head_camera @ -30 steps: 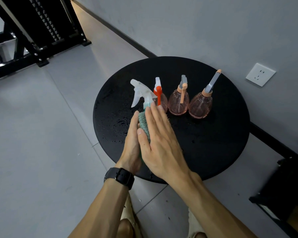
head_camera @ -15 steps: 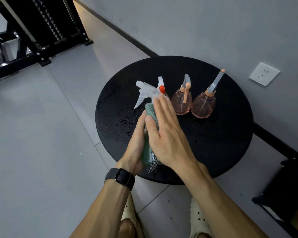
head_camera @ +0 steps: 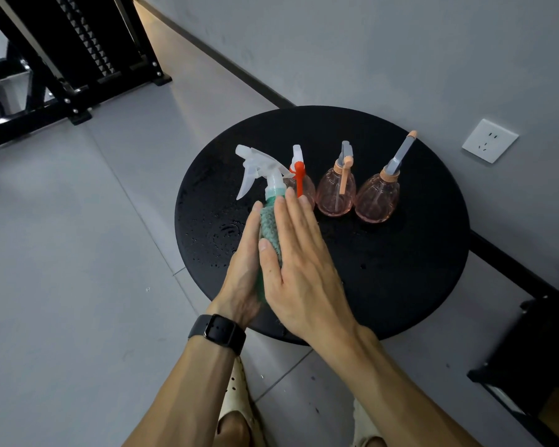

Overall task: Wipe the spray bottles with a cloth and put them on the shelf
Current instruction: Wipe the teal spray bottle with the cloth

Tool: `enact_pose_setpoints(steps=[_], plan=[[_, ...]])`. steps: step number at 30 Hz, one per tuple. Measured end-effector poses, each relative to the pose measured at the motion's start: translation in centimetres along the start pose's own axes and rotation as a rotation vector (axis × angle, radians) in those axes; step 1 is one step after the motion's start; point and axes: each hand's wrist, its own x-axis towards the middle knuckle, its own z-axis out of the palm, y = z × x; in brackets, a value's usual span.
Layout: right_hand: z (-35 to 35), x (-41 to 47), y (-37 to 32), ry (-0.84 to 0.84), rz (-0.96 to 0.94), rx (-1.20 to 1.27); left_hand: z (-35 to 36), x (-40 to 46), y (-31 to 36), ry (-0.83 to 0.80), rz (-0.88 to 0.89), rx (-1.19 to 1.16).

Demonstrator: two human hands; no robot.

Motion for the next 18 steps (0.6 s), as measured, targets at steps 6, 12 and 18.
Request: enact_pose_setpoints(steps=[6, 12, 18], plan=[[-0.1, 0.5, 0.4, 0.016, 0.005, -0.032, 0.3, -0.4, 0.0, 0.108, 0.026, 0.182], [-0.3, 1.2, 0.7, 0.019, 0.001, -0.087, 1.0, -0.8, -0.6, 0.115, 0.111, 0.300], [-0.5, 1.5, 0.9, -0.005, 0.023, -0.059, 1.7, -1.3, -0.3, 0.077, 0.091, 0.284]])
